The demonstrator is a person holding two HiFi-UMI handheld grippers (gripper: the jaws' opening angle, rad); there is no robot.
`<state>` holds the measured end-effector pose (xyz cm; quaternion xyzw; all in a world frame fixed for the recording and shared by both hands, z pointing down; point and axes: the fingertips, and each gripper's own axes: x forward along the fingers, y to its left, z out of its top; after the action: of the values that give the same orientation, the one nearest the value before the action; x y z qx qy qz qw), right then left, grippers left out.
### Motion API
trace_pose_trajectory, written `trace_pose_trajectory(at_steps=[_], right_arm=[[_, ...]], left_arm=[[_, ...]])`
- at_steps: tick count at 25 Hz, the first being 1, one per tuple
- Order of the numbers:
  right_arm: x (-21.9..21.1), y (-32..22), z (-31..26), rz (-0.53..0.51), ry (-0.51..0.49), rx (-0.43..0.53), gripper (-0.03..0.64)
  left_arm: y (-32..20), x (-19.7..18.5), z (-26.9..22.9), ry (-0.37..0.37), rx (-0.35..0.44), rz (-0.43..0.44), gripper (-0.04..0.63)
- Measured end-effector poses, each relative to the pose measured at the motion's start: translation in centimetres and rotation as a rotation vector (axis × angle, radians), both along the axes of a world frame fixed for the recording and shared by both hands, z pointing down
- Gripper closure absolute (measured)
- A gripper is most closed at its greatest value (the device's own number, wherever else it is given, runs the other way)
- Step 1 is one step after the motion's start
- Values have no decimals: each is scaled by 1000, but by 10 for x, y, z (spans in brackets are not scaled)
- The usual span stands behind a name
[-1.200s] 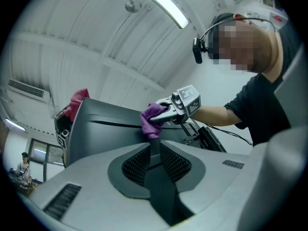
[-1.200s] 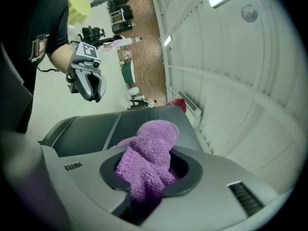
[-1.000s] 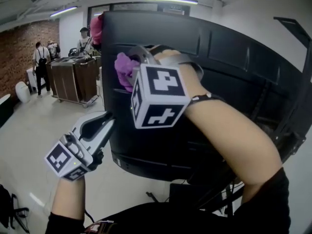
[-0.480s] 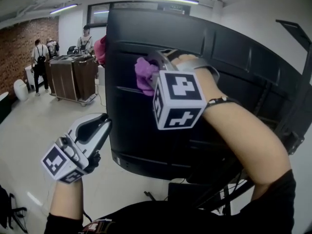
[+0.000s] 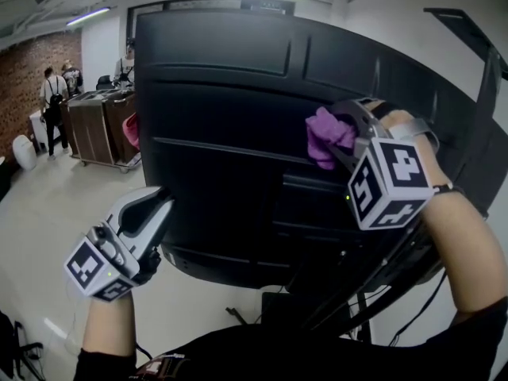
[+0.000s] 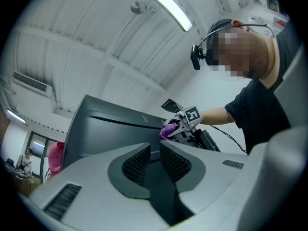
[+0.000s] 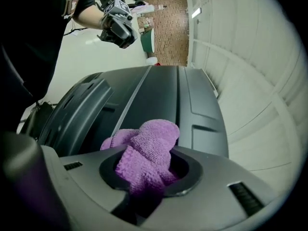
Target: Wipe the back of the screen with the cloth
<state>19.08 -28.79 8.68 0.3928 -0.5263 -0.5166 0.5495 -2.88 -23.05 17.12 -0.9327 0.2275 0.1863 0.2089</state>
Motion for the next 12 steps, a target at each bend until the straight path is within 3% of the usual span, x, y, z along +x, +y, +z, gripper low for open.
trace_pose_trajectory(at_steps=[7,12], right_arm=[[36,9,6,71,85,-17,499],[25,14,7,10,23,-33,502]], left_arm=[[3,11,0,7,0,-11,537],[2,3,4,11,-14,-26,537]])
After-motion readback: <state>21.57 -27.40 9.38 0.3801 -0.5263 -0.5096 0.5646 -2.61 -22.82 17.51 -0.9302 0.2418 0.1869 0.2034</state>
